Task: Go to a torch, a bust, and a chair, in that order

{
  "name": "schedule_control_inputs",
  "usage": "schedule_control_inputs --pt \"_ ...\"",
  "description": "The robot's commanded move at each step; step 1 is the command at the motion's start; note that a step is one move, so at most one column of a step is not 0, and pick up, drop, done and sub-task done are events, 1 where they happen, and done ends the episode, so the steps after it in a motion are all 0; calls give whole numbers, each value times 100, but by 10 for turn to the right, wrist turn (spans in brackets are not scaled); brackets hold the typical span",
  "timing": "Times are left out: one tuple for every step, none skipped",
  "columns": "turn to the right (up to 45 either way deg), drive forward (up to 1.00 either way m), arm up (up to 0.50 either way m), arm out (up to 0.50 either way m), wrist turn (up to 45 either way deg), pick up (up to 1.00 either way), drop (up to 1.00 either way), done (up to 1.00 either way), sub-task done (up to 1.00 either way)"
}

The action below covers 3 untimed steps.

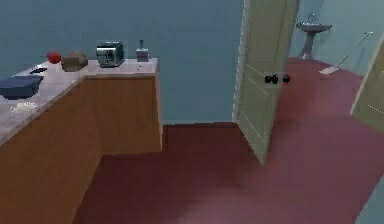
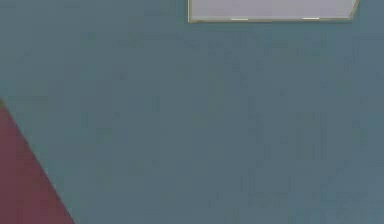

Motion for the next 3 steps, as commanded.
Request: schedule_control_inputs --pt "210 0 0 0 0 0 0 0 0" --pt "0 100 0 0 0 0 0 0 0" --pt "60 0 0 0 0 0 0 0 0"
